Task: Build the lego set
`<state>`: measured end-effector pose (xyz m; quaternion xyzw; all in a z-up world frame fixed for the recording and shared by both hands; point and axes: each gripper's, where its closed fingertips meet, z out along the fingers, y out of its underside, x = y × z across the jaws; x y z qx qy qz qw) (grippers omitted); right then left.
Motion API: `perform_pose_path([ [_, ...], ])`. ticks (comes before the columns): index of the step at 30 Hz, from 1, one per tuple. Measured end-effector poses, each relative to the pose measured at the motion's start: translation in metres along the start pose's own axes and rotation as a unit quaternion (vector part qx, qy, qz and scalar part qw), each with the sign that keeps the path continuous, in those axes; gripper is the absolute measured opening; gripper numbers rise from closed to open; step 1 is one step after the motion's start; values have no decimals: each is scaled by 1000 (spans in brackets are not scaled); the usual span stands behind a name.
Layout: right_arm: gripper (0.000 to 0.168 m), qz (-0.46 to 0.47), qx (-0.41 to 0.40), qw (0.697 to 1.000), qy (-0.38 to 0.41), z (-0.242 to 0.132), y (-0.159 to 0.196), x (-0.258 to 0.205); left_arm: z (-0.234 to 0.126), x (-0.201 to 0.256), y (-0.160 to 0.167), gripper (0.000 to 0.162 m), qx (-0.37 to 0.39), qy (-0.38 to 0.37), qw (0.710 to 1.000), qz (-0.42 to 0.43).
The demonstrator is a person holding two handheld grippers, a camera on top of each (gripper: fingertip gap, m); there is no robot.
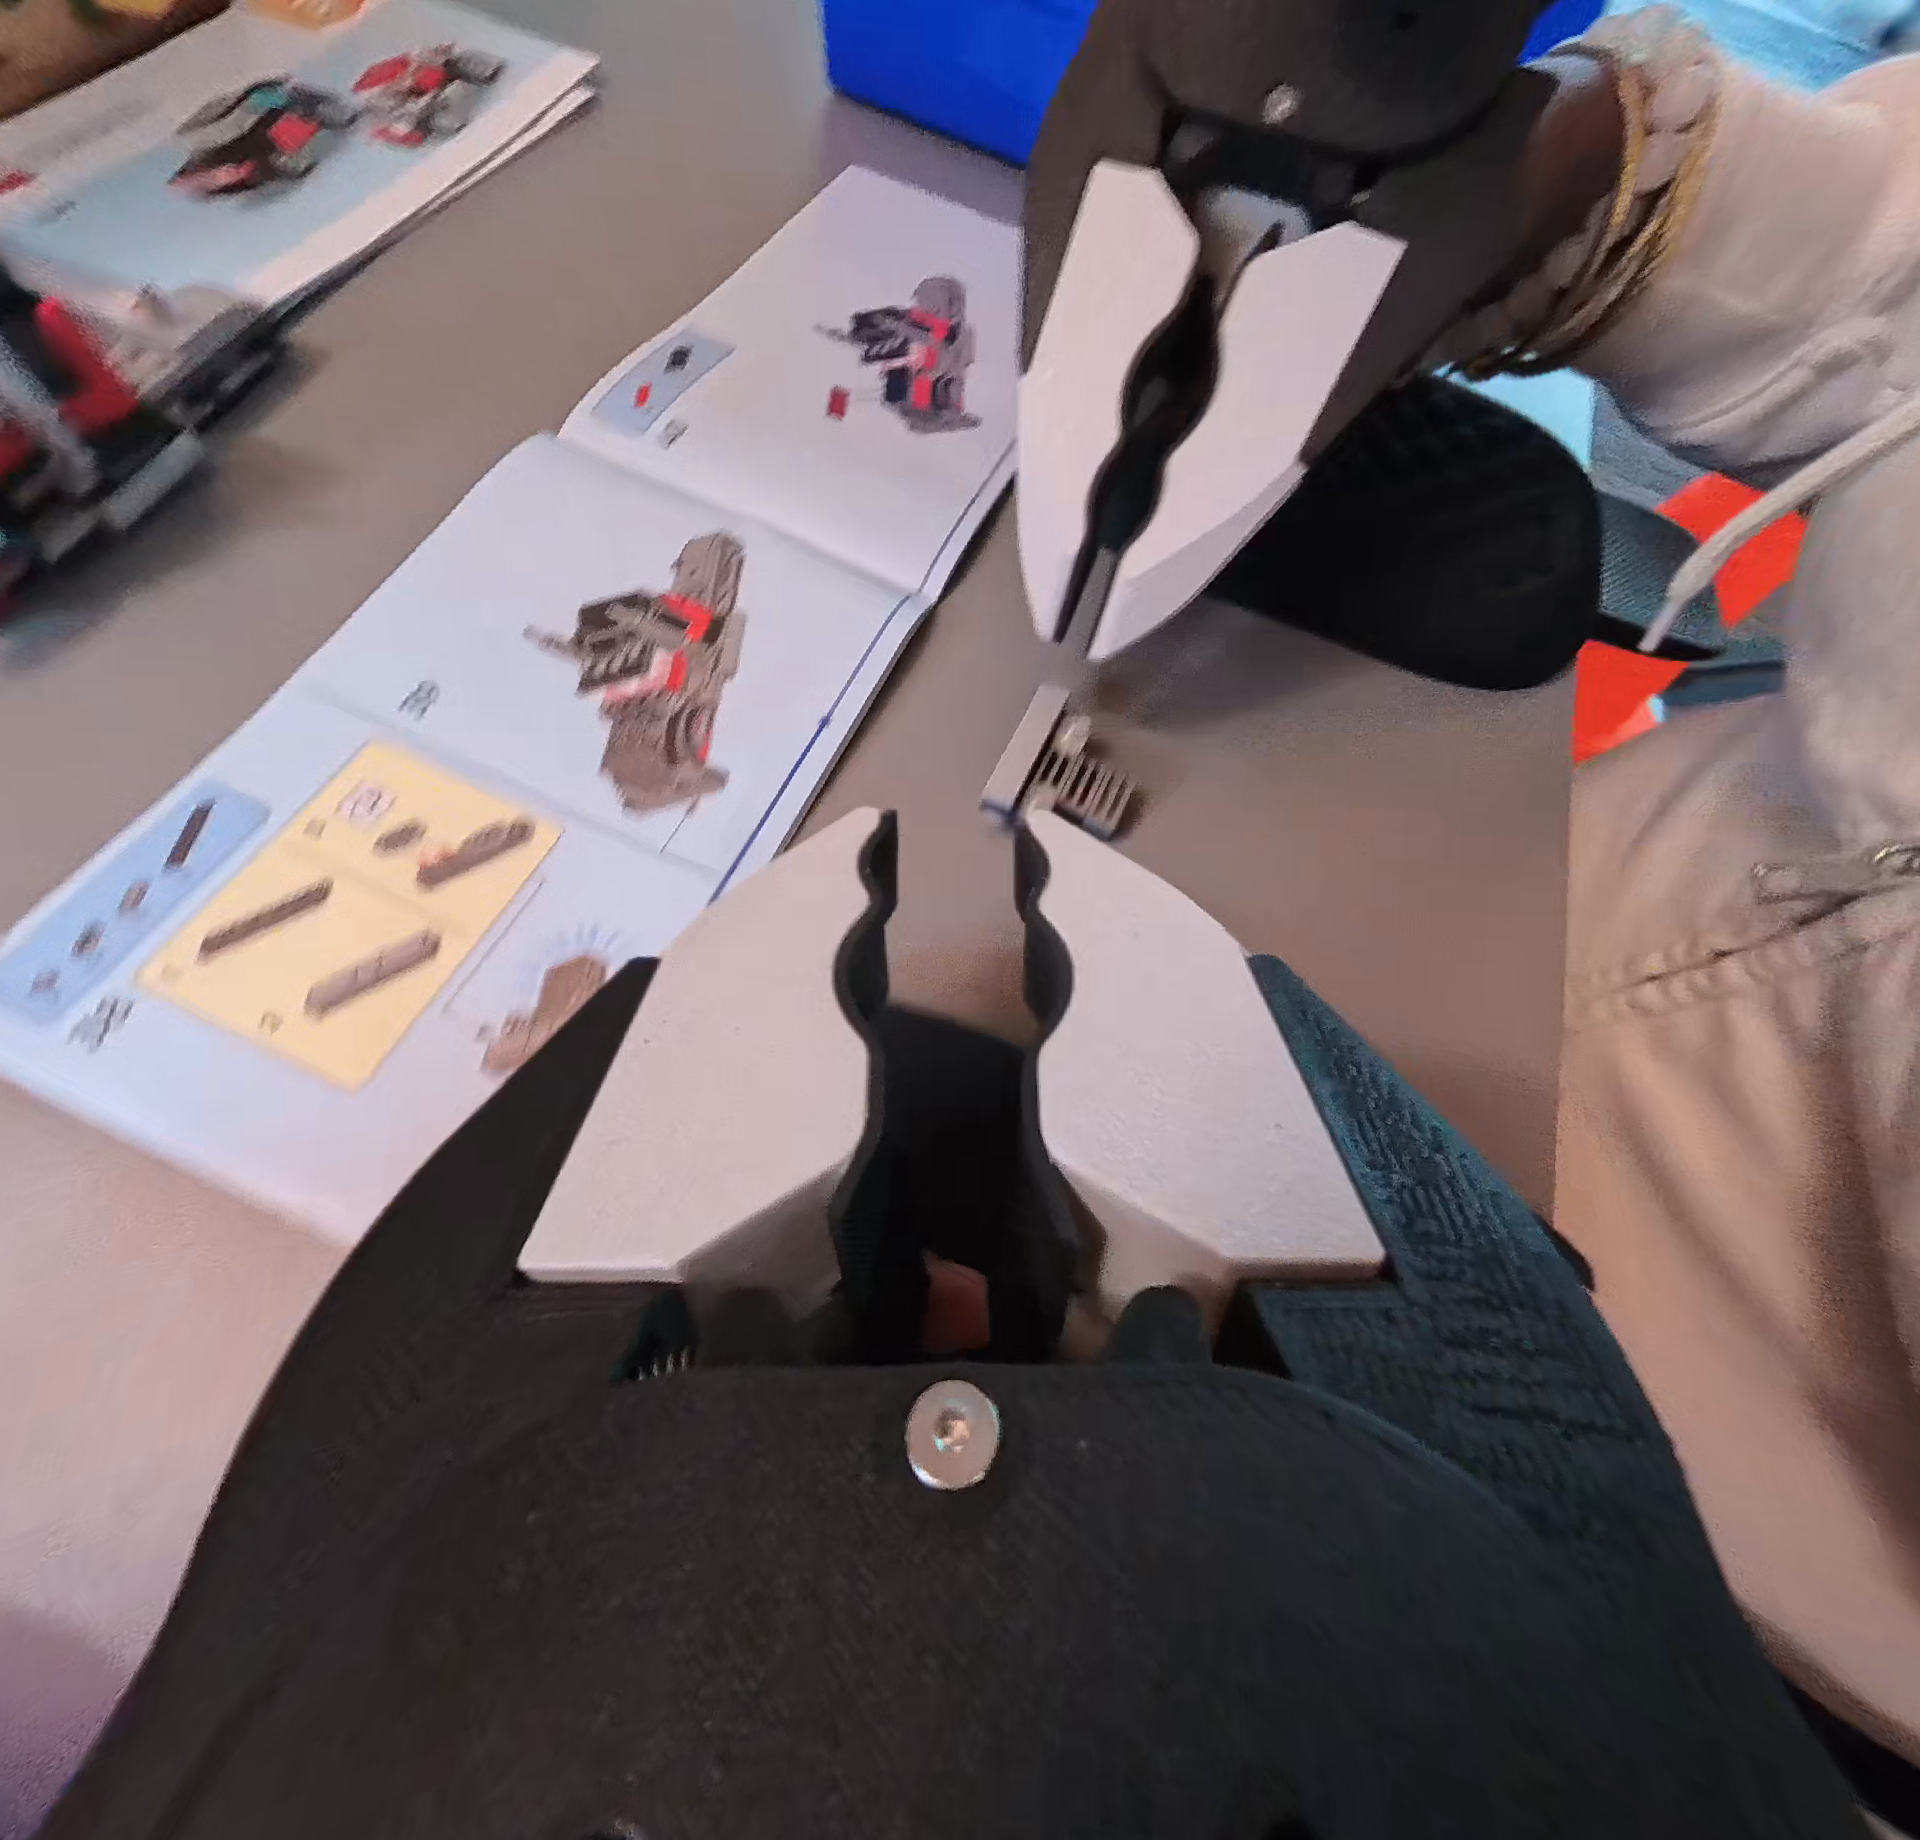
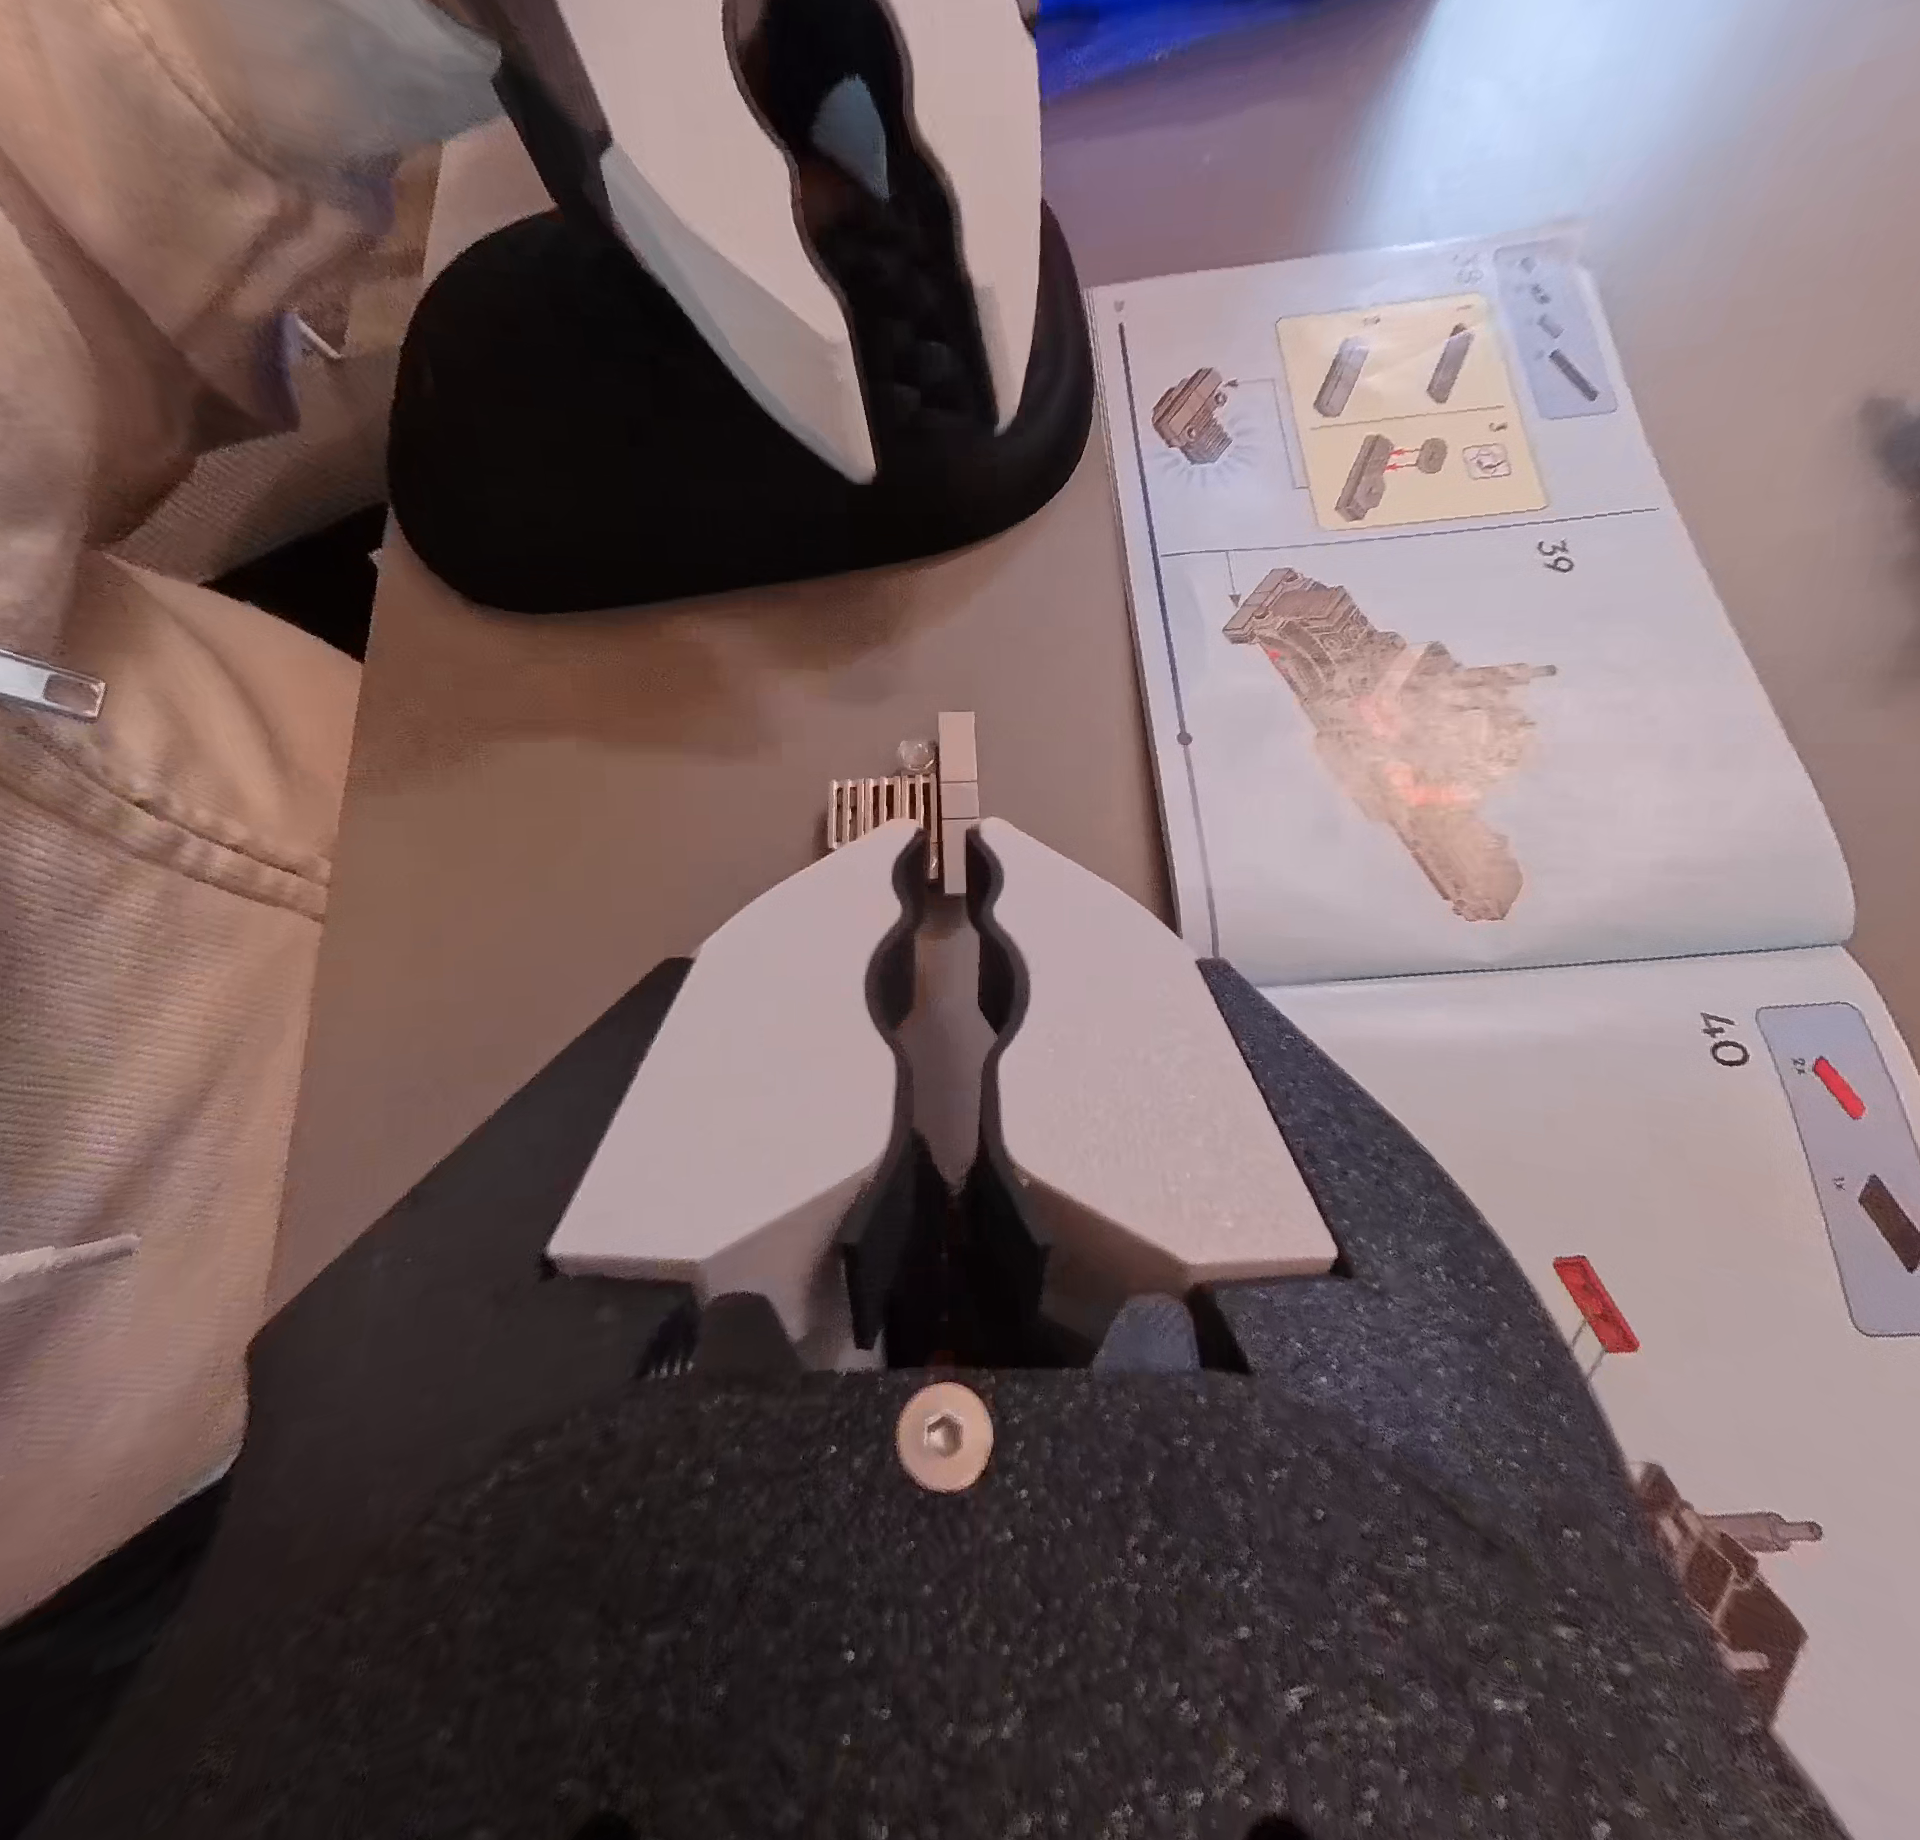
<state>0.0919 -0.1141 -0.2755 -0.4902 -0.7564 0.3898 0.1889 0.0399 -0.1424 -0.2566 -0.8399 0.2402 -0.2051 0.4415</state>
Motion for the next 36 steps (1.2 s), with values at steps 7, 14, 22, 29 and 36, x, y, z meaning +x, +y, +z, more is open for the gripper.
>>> perform_pose_path([
  [7, 2, 14, -5, 1000, -5, 7, 8, 1, 45, 10, 2, 3, -73, 49, 995, 51],
  [14, 2, 5, -32, 999, -4, 13, 14, 0, 49, 14, 6, 1, -81, 70, 992, 60],
  [22, 1, -3, -33, 999, 0, 13, 14, 0, 52, 16, 14, 1, -106, 71, 989, 78],
  [29, 0, -7, -33, 999, 1, 13, 14, -1, 53, 17, 14, 1, -107, 73, 988, 78],
  [36, 0, 13, -40, 999, -13, 15, 14, 0, 53, 18, 14, 1, -107, 74, 988, 80],
])
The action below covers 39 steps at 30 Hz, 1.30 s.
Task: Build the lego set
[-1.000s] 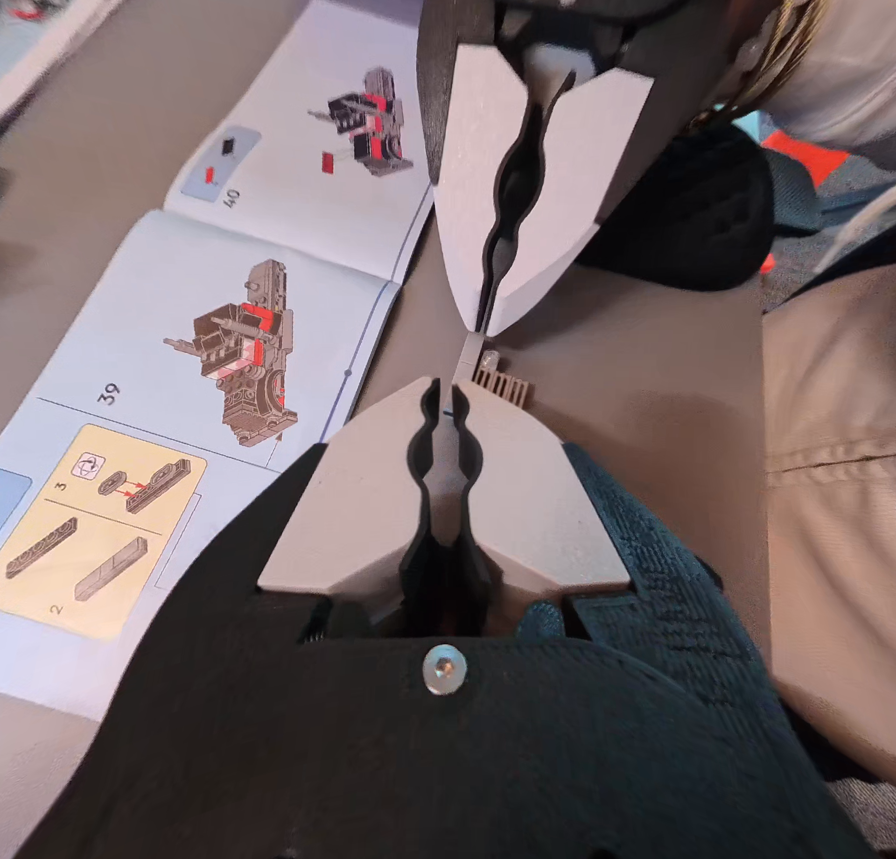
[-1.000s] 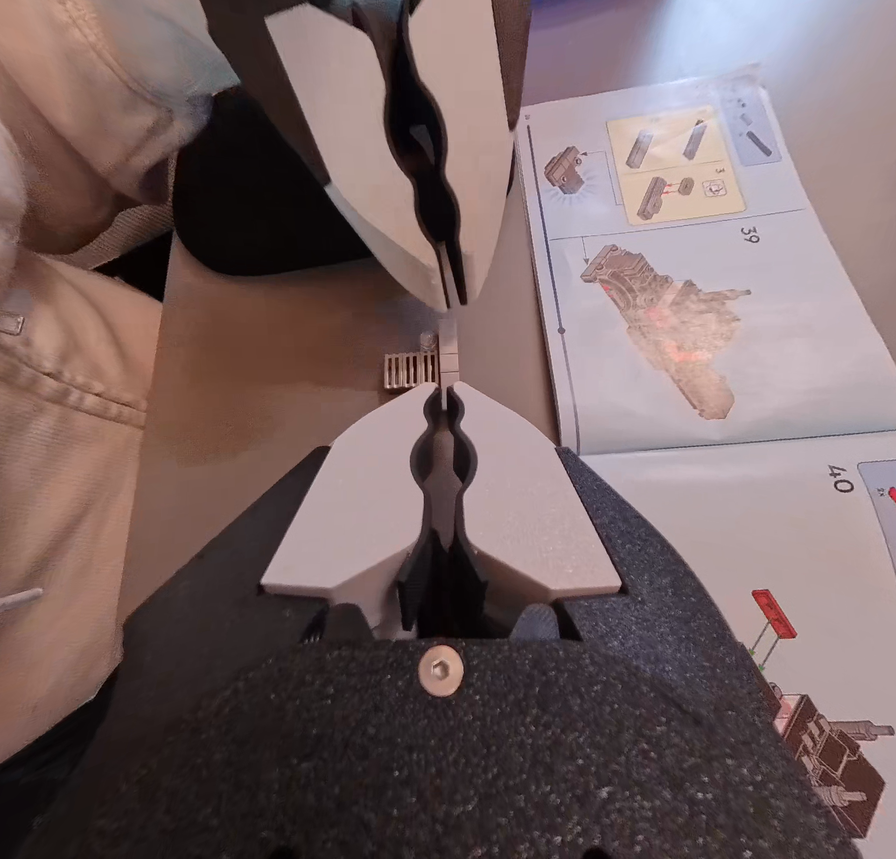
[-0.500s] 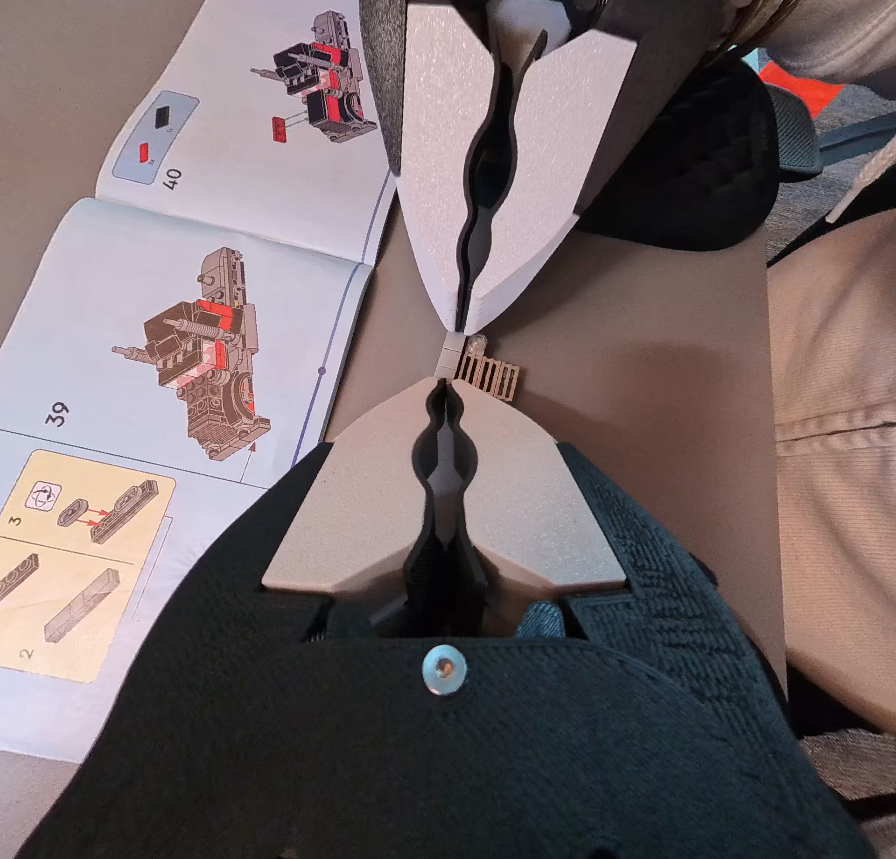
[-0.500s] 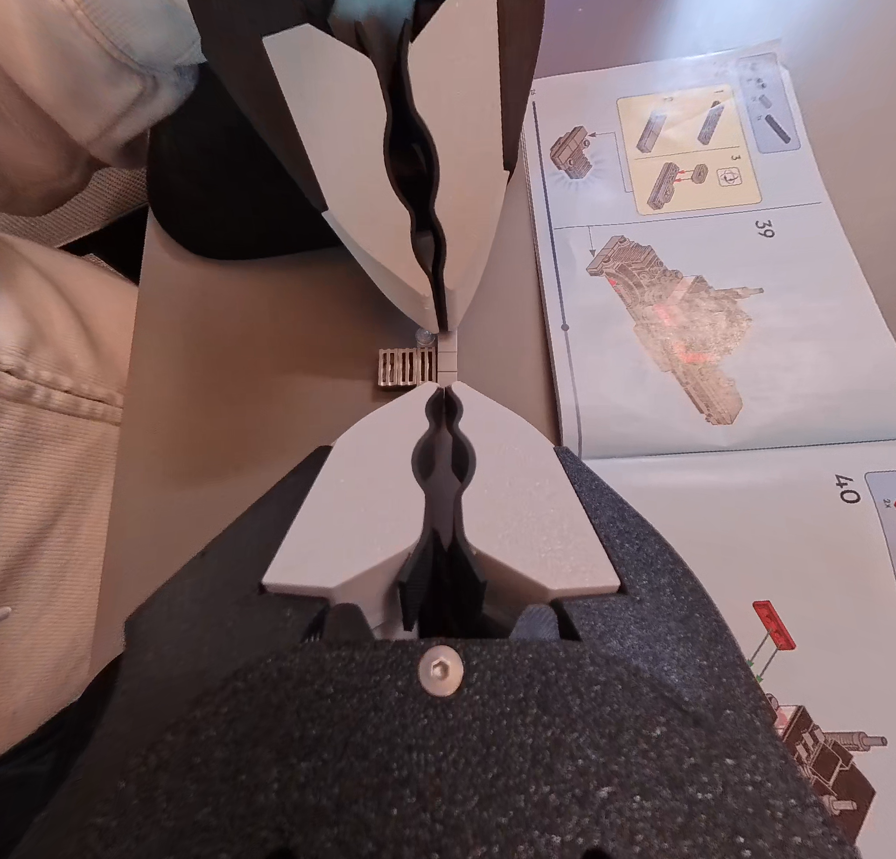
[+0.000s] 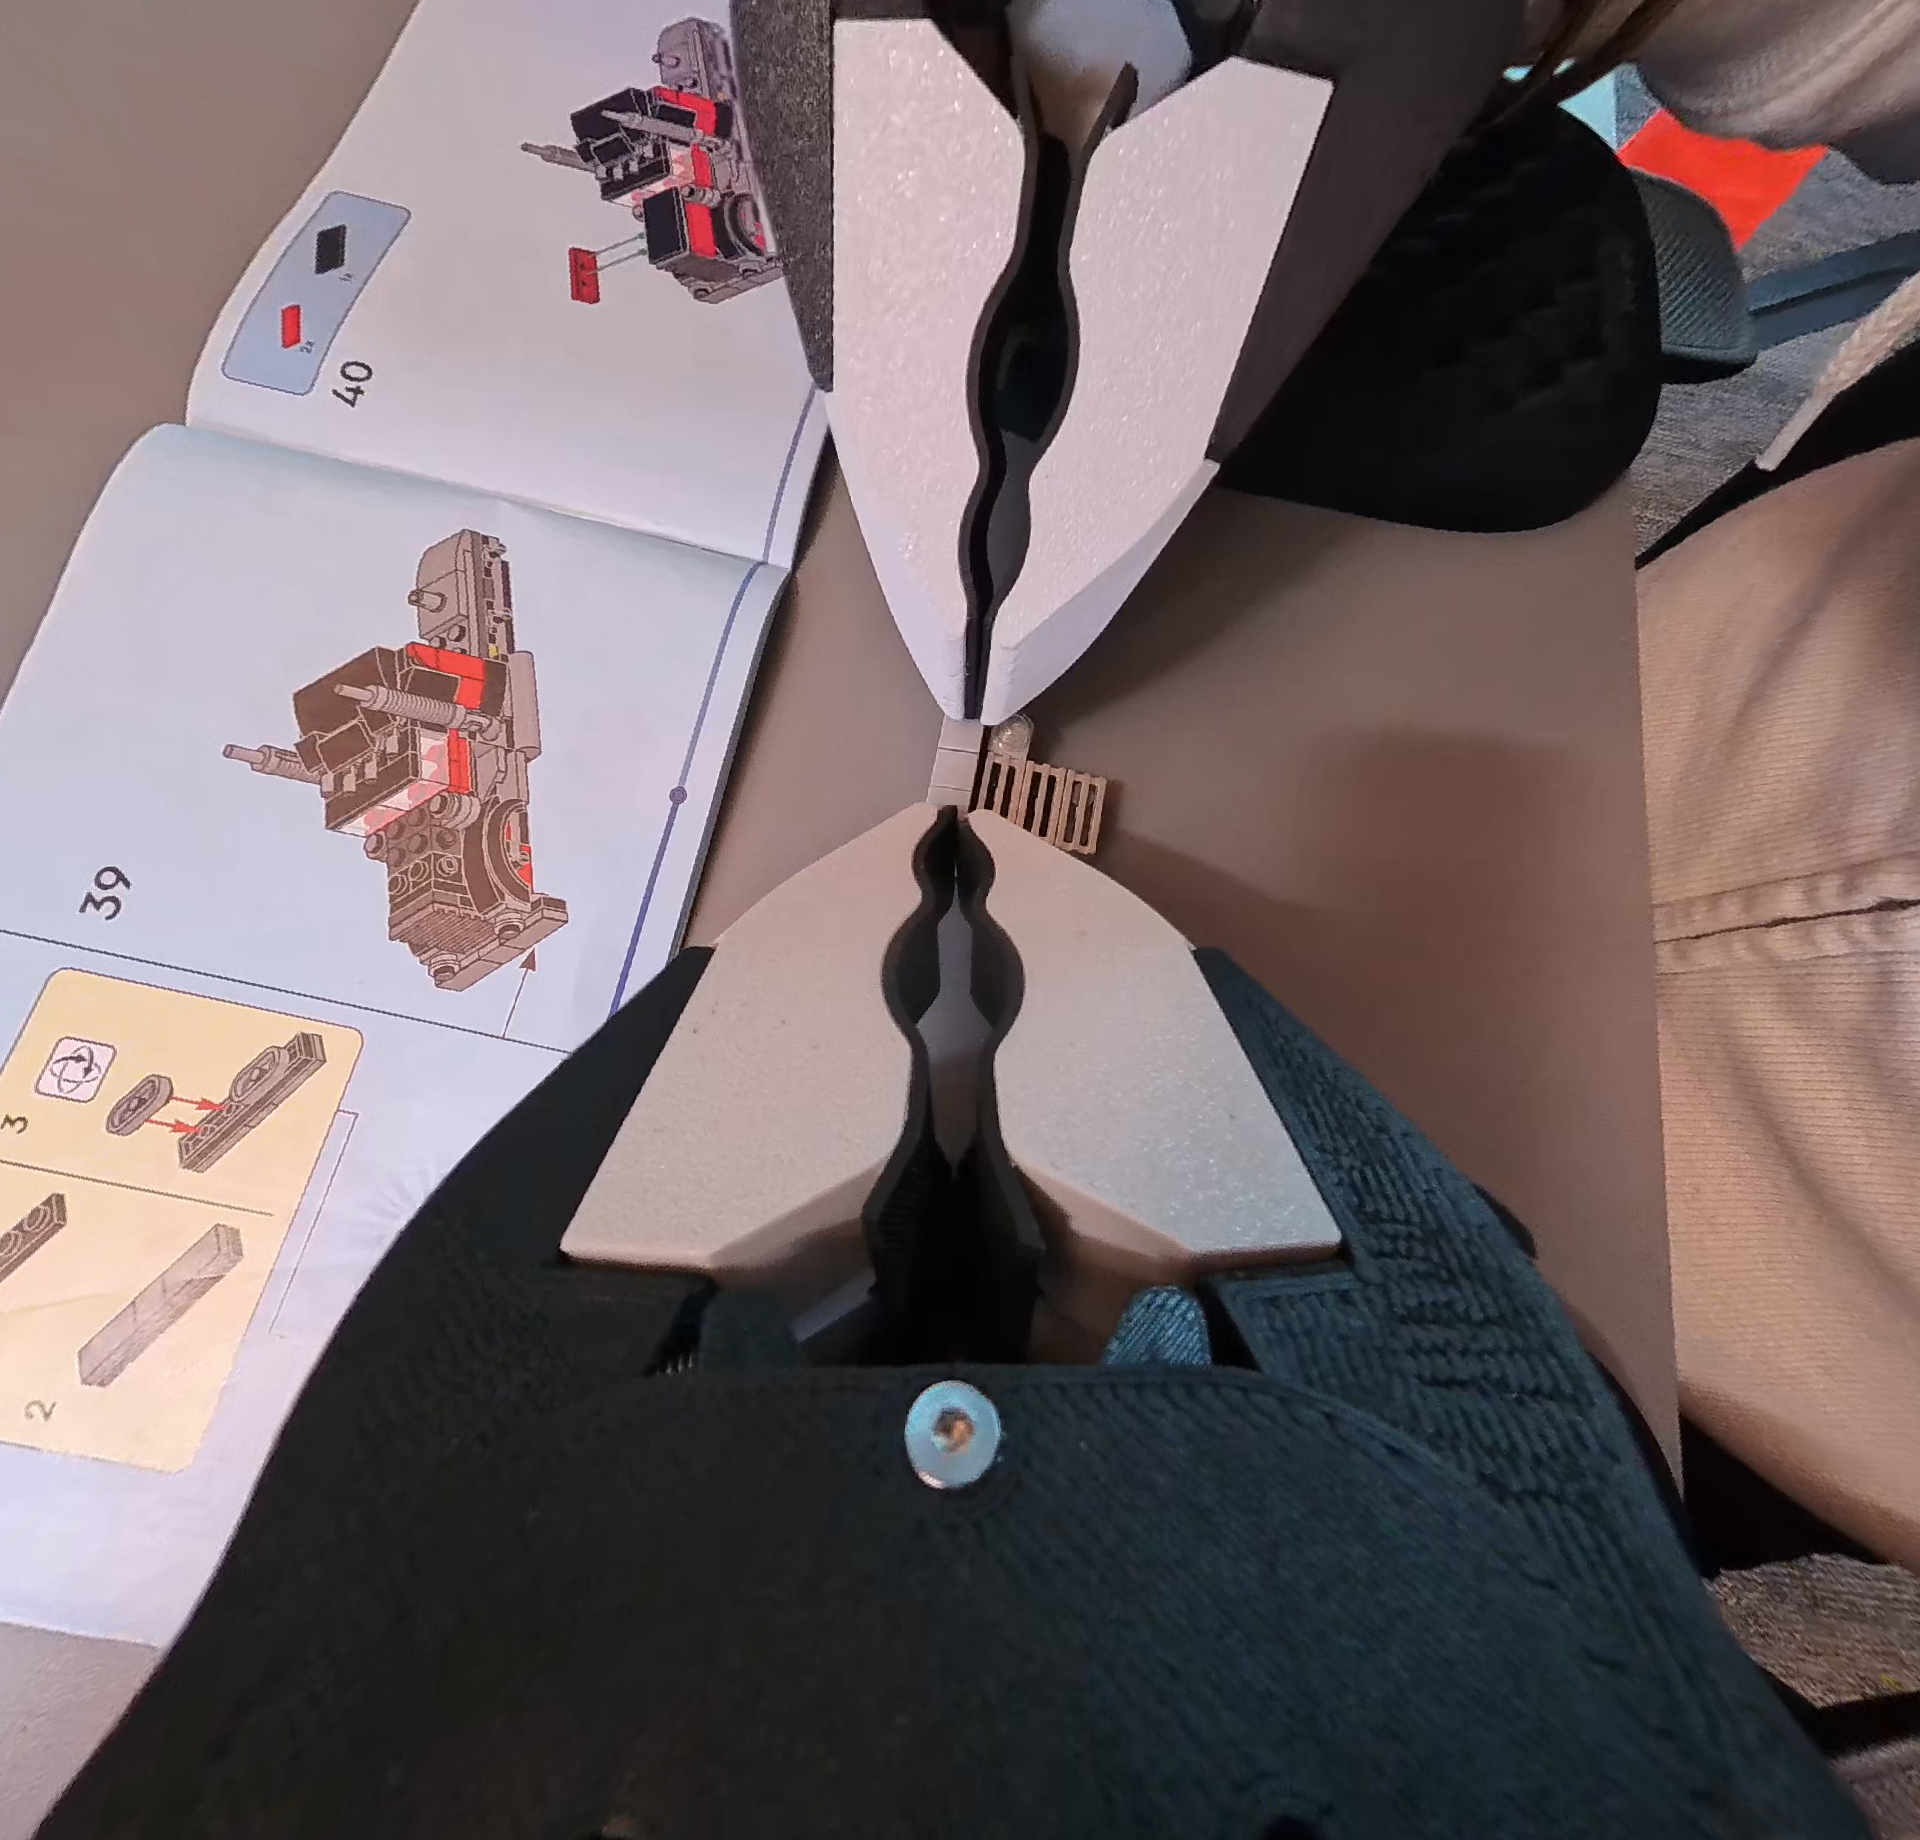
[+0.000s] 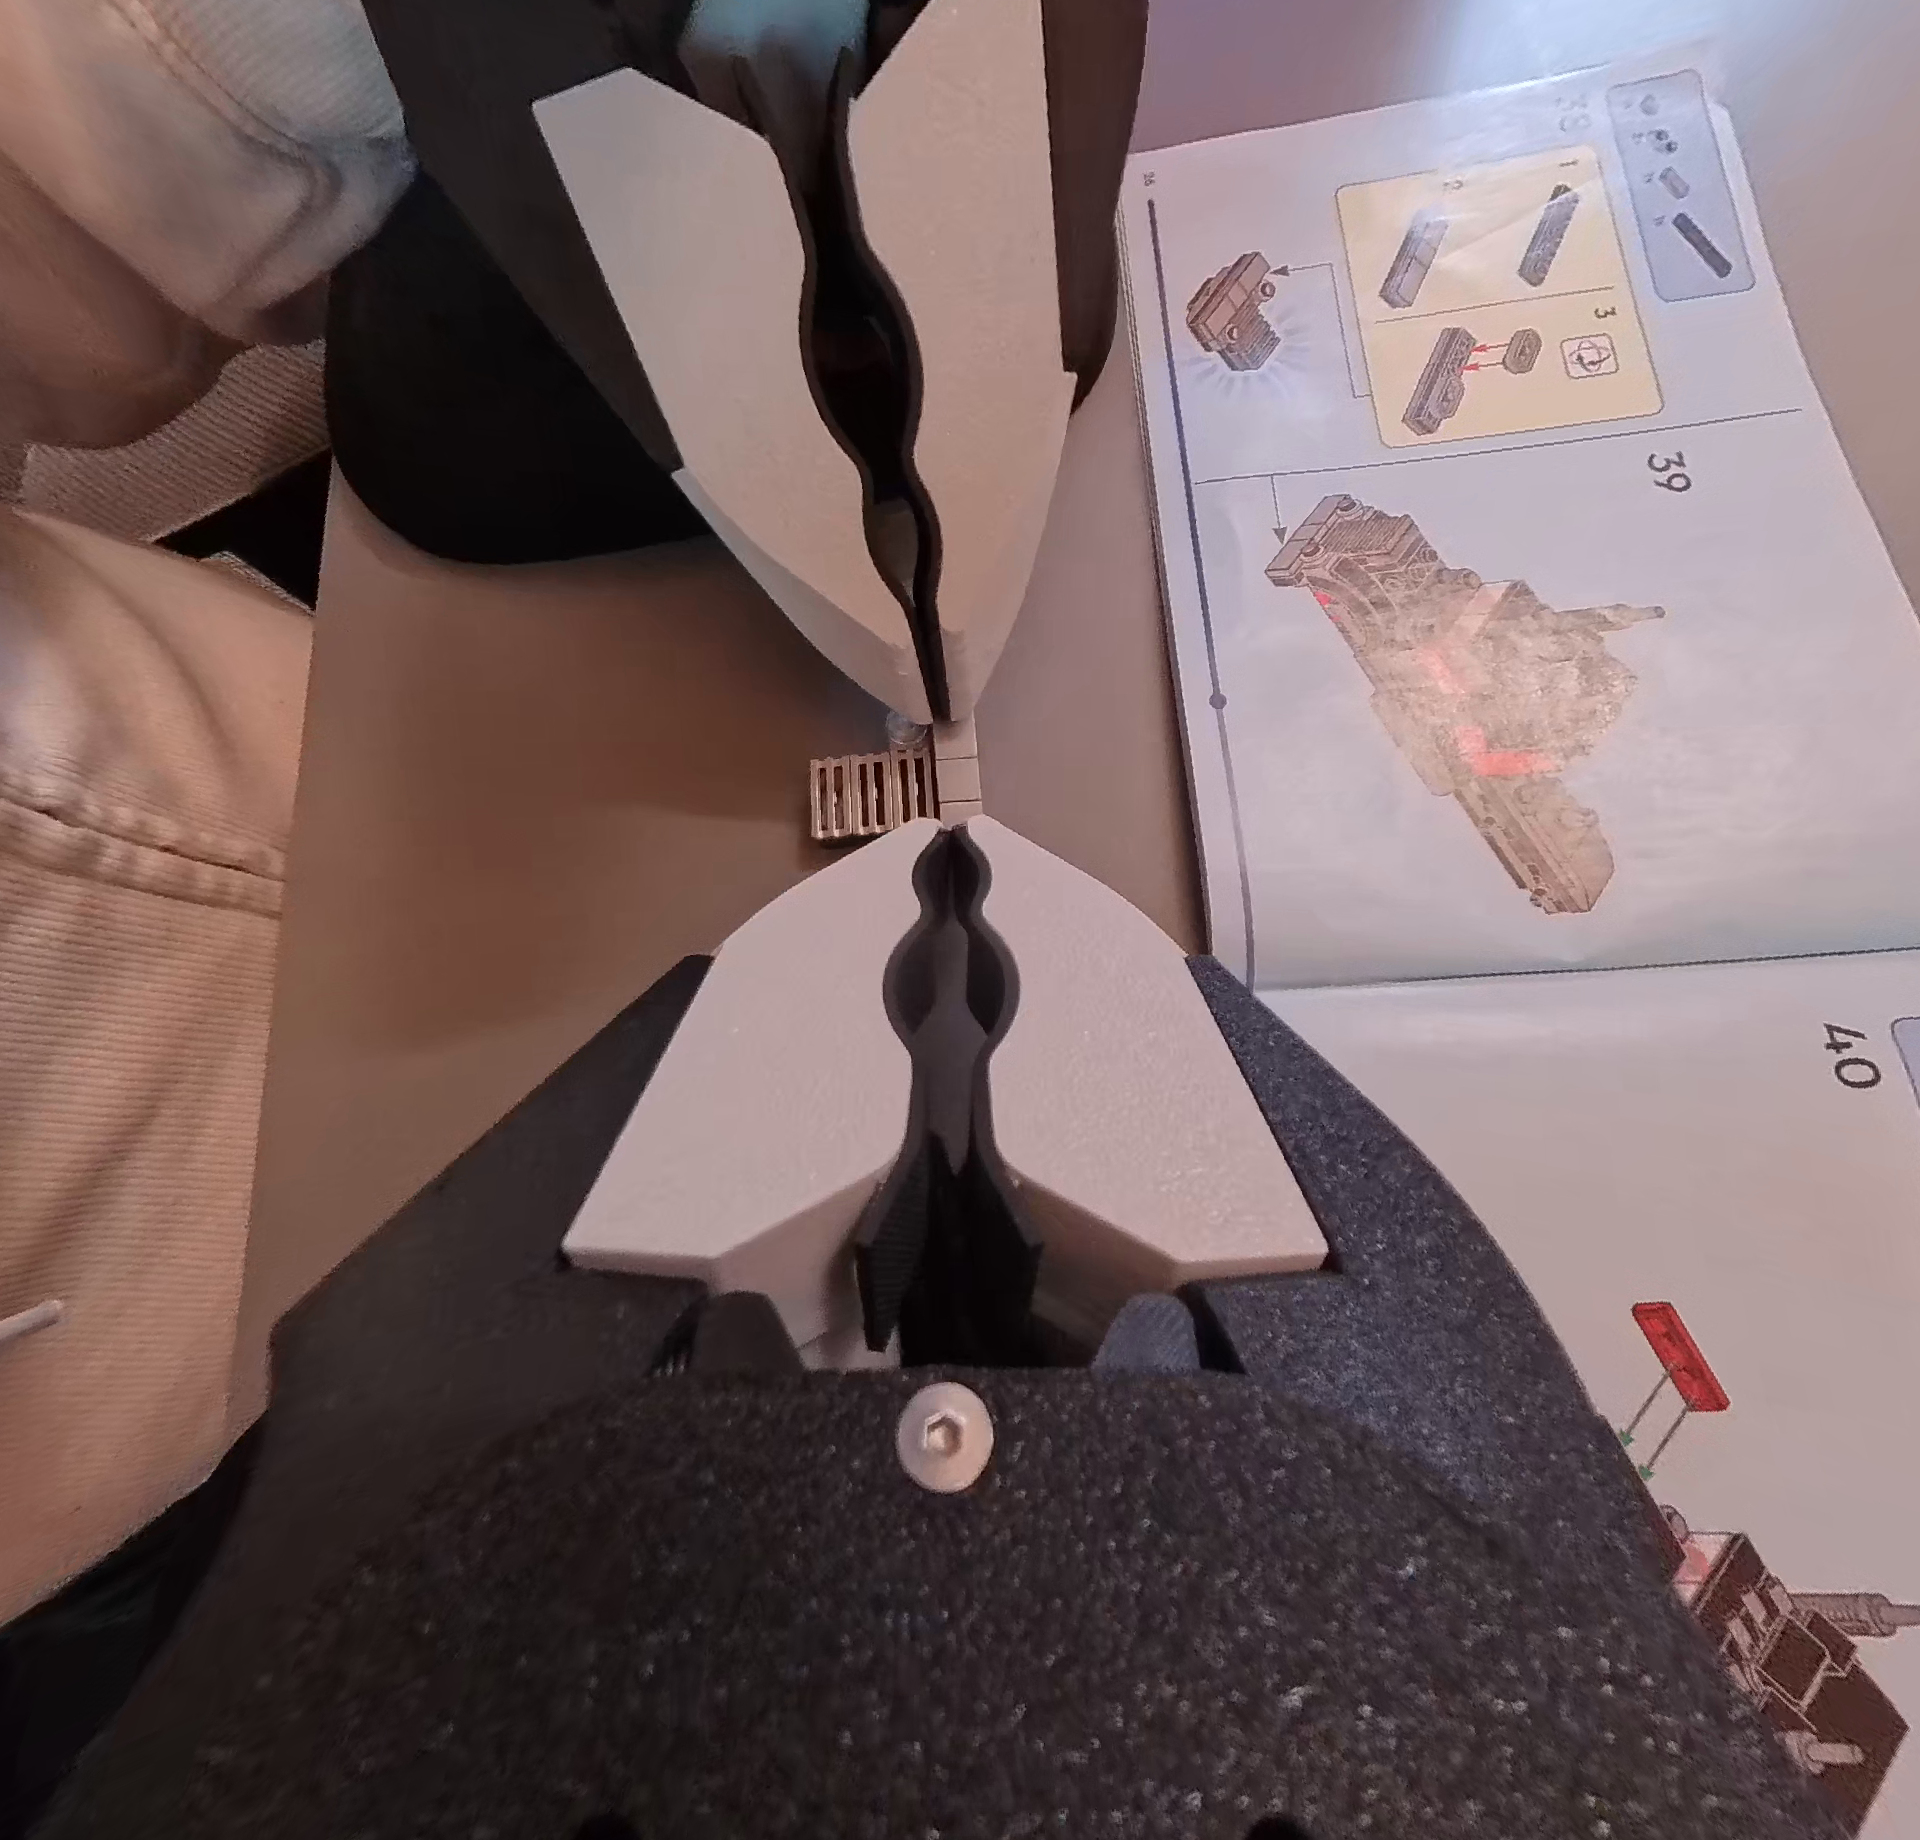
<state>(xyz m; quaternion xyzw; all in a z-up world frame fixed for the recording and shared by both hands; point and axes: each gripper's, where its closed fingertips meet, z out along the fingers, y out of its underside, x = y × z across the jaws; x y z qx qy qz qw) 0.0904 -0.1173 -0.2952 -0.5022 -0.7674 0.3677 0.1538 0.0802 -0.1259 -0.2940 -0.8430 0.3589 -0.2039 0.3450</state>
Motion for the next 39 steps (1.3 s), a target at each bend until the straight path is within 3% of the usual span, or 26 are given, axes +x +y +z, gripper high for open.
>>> perform_pose_path([
  [16, 0, -34, 3, 999, 4, 0, -1, -3, 0, 4, 1, 1, -2, 4, 1000, 21],
  [17, 4, -28, 12, 1000, -6, -1, -2, -4, 1, 2, 1, 1, -4, -1, 1000, 20],
  [21, 44, -31, 28, 999, -8, -4, -8, -5, 2, 2, 3, 1, -13, -9, 999, 28],
  [23, 48, -56, 2, 998, -7, 1, -2, -10, -1, 5, 0, 1, -1, 3, 1000, 28],
  [29, 19, -10, 48, 999, -15, -7, -14, 0, -26, -2, -23, 10, 118, 20, 993, -25],
  [32, 16, -17, 25, 1000, -6, -7, -9, 13, -34, -7, -28, 12, 152, 13, 987, -48],
  [39, 17, -89, -52, 995, -9, 10, 5, 21, -25, -7, -20, 14, 114, 19, 992, -55],
])
